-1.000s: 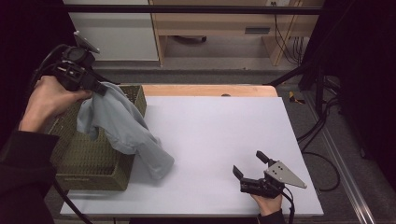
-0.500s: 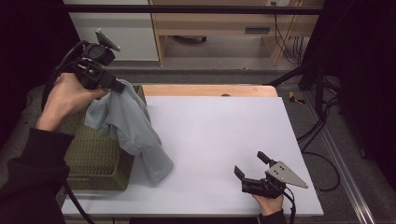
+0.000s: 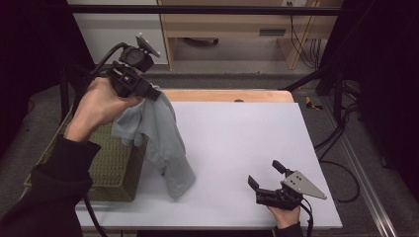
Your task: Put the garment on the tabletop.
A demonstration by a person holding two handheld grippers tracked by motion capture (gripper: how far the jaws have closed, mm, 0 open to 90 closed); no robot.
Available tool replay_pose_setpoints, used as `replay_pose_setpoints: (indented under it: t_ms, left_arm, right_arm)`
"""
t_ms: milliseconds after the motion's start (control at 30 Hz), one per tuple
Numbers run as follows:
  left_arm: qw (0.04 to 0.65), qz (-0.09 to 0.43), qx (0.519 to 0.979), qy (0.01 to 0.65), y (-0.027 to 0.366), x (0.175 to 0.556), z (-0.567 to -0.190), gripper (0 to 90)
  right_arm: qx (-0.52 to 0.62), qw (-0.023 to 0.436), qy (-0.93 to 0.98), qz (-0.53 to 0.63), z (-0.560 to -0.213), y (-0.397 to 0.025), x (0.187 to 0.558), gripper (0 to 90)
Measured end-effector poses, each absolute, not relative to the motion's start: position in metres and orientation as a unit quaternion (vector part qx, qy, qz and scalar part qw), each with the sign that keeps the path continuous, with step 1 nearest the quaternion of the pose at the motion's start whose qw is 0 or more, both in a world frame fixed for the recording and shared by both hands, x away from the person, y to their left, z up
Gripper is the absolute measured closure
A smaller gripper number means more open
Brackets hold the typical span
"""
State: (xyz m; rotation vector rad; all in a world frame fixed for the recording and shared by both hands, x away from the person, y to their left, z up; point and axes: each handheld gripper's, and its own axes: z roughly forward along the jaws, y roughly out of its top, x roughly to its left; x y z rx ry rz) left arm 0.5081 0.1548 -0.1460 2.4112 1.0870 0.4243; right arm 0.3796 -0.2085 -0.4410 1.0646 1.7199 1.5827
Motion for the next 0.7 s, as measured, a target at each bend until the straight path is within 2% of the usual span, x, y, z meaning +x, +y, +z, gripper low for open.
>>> replay_pose_setpoints:
  t_ms: [700]
  left_arm:
    - [0.231, 0.123, 0.911, 0.319, 0.084, 0.500, -0.169, 84.6]
  right_arm:
    - [0.396, 0.279, 0.640, 0.596, -0.440, -0.209, 0.379, 1.6]
